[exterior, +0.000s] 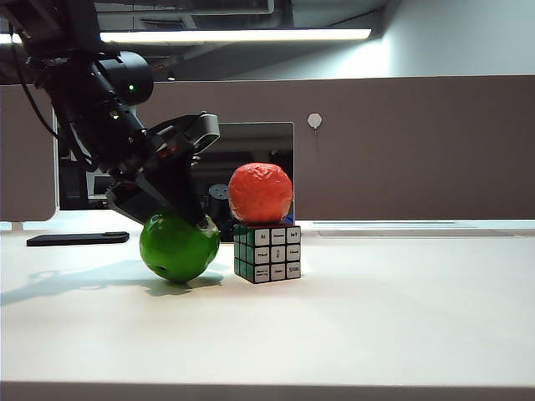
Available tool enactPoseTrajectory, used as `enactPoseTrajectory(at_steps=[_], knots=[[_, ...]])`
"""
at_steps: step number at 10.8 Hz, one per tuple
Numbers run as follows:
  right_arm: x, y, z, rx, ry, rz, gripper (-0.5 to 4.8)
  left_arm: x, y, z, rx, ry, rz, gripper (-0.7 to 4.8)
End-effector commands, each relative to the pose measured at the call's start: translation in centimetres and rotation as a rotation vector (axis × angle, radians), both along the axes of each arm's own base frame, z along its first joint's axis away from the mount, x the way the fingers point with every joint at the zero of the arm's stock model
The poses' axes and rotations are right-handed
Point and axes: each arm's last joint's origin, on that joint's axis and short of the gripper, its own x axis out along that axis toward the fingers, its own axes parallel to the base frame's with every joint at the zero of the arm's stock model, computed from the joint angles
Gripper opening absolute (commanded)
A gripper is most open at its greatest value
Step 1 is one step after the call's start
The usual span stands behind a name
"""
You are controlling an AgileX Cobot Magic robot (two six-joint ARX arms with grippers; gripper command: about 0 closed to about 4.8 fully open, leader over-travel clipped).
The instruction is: Move all the fruits on the tabletop near the face of the Rubik's cube that has the color most similar to each fruit.
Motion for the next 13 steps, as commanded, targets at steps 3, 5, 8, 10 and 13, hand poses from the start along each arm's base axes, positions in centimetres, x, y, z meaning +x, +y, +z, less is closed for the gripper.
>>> enactPoseTrajectory(at_steps=[3, 5, 8, 10, 13], knots=[[-0.1, 0.0, 0.3, 0.004, -0.023, -0.002, -0.01, -0.2, -0.1, -0.4, 0.011, 0.032, 0.016, 2.06], [-0.1, 0.0, 0.3, 0.004, -0.023, -0.002, 0.00, -0.7, -0.9, -0.4, 0.002, 0.055, -0.016, 2.16], [0.0, -0.1, 0.3, 0.003, -0.024, -0.017, 0.00, -1.1, -1.6, -0.4, 0.000, 0.063, -0.038, 2.57], [0.0, -0.1, 0.3, 0.003, -0.024, -0.017, -0.01, -1.1, -1.7, -0.4, 0.015, 0.057, -0.032, 2.83], [0.0, -0.1, 0.3, 0.002, -0.024, -0.020, -0.01, -0.9, -1.8, -0.3, -0.001, 0.045, -0.017, 2.89]])
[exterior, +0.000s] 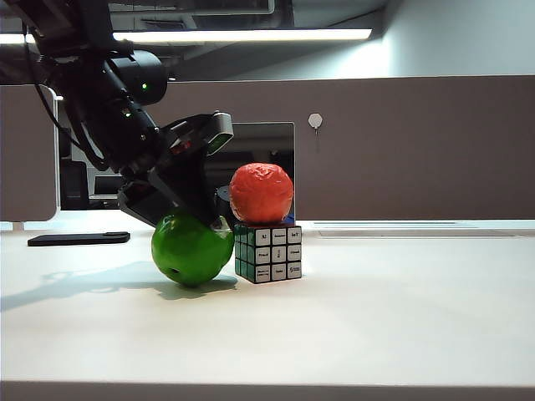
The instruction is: Move all the fruits on the tabletop near the face of the Rubik's cube that has the color most similar to each fruit.
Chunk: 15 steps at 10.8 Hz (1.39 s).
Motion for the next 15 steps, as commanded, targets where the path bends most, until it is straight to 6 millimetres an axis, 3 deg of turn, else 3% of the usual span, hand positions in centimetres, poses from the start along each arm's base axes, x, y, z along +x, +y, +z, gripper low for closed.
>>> enactPoseTrajectory(at_steps=[1, 2, 3, 4, 6, 9, 13, 15], knots=[[-0.1, 0.0, 0.3, 0.007, -0.022, -0.005, 0.00, -0.1, 0.0, -0.2, 0.011, 0.011, 0.014, 3.01], [-0.1, -0.1, 0.3, 0.006, -0.022, -0.011, -0.01, -0.2, 0.0, 0.0, 0.008, 0.019, 0.026, 3.82], [-0.1, -0.1, 0.3, 0.006, -0.022, -0.011, -0.01, -0.2, 0.0, 0.0, 0.009, 0.020, 0.026, 3.82], [-0.1, -0.1, 0.3, 0.007, -0.022, -0.011, -0.01, -0.6, 0.1, -0.1, 0.021, 0.064, 0.028, 4.79], [-0.1, -0.1, 0.3, 0.007, -0.022, -0.010, -0.01, -0.8, 0.2, 0.2, 0.019, 0.066, 0.027, 4.79], [-0.1, -0.1, 0.3, 0.007, -0.022, -0.007, -0.01, -2.2, 0.7, 4.1, -0.023, -0.039, 0.028, 4.79], [-0.1, 0.0, 0.3, 0.007, -0.022, -0.007, -0.01, -2.9, 1.2, 4.2, 0.014, 0.013, 0.030, 4.79], [-0.1, -0.1, 0.4, 0.009, -0.026, -0.007, -0.01, -3.3, 1.7, 5.3, 0.038, -0.034, 0.054, 4.79]])
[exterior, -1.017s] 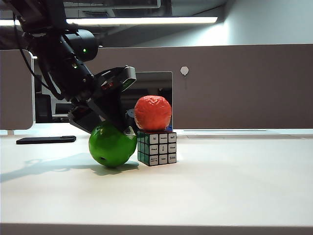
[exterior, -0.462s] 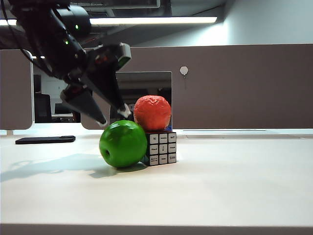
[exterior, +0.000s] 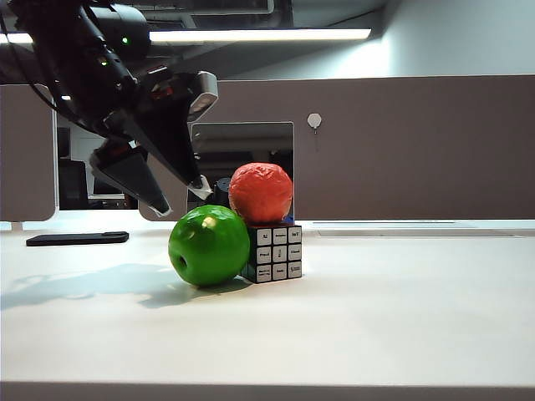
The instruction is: Move all the fruits on the tabletop near the face of the Rubik's cube that has the color most similar to each fruit.
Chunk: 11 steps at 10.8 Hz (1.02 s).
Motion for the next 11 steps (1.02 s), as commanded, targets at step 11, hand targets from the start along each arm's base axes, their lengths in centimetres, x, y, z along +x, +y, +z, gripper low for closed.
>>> enactPoseTrajectory(at_steps=[11], knots=[[-1.0, -2.2, 2.4, 0.041, -0.104, -0.575, -0.01, -12.0, 6.0, 15.9, -0.037, -0.647, 0.366, 4.79]])
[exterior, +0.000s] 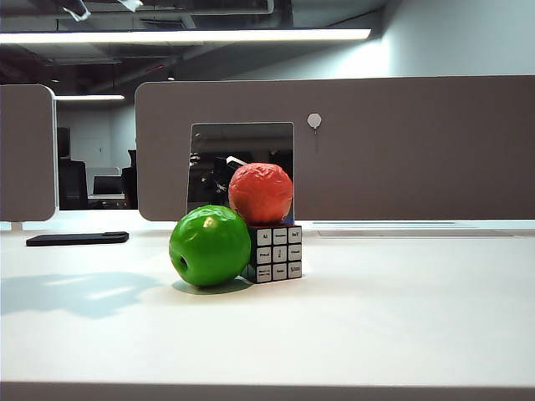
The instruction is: Move all the fruits on the tabletop near the face of the Rubik's cube that has the color most similar to each fruit.
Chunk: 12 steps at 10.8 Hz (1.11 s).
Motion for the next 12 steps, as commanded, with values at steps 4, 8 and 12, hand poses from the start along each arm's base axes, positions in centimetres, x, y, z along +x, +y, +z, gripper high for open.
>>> enactPoseTrajectory(at_steps=[4, 8, 12], knots=[[-1.1, -1.4, 1.3, -0.005, -0.009, -0.310, -0.01, -3.5, 1.8, 2.6, -0.044, -0.145, 0.199, 4.79], [-1.1, -1.2, 1.8, -0.054, -0.063, -0.218, -0.01, -8.4, 3.8, 3.5, -0.094, -0.196, 0.310, 4.79], [-0.9, -0.4, 2.1, -0.095, -0.135, 0.020, -0.01, -14.9, 6.2, -3.3, -0.230, -0.230, 0.378, 4.79]])
